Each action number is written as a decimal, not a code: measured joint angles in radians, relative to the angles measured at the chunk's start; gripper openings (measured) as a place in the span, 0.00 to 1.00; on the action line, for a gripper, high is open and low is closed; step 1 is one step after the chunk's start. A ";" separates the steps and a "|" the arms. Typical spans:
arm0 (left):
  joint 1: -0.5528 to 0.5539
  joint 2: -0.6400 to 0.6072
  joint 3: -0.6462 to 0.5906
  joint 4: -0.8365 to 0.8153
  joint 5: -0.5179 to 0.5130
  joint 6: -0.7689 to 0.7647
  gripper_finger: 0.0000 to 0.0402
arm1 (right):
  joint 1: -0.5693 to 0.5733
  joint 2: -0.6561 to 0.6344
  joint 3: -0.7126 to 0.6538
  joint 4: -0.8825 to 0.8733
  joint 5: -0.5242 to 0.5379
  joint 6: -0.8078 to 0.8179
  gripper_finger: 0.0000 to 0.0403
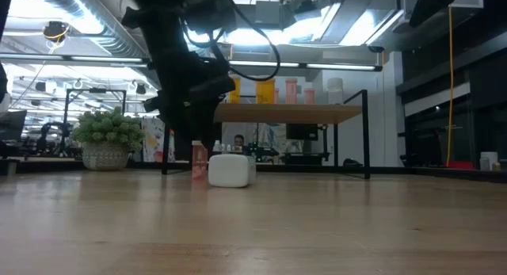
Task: Pick and place medicine bottles onto shelf by color
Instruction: Put the pink pill bottle on the shelf
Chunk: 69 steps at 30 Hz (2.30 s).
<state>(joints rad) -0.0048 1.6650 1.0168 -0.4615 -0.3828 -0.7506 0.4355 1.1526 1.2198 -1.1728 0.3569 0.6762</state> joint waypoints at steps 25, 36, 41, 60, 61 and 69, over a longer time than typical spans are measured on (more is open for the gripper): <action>0.000 0.000 0.000 0.000 -0.002 -0.002 0.30 | 0.000 0.000 0.000 0.001 0.000 0.001 0.63; 0.000 -0.041 0.000 -0.010 0.038 -0.001 0.29 | 0.000 0.000 0.000 0.001 -0.001 0.003 0.63; -0.002 -0.155 0.000 -0.034 0.074 0.000 0.29 | 0.000 0.000 0.000 0.001 -0.001 0.003 0.63; 0.166 -0.554 0.001 -0.005 -0.087 0.210 0.29 | 0.000 -0.001 0.000 0.001 0.001 0.024 0.63; 0.196 -0.554 0.001 -0.006 -0.070 0.219 0.29 | 0.000 -0.001 0.000 0.001 0.001 0.024 0.63; 0.303 -0.543 0.000 -0.029 0.007 0.234 0.29 | 0.000 0.000 0.000 0.001 0.000 0.027 0.63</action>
<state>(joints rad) 0.2980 1.1221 1.0172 -0.4910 -0.3758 -0.5166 0.4351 1.1522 1.2201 -1.1717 0.3573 0.7036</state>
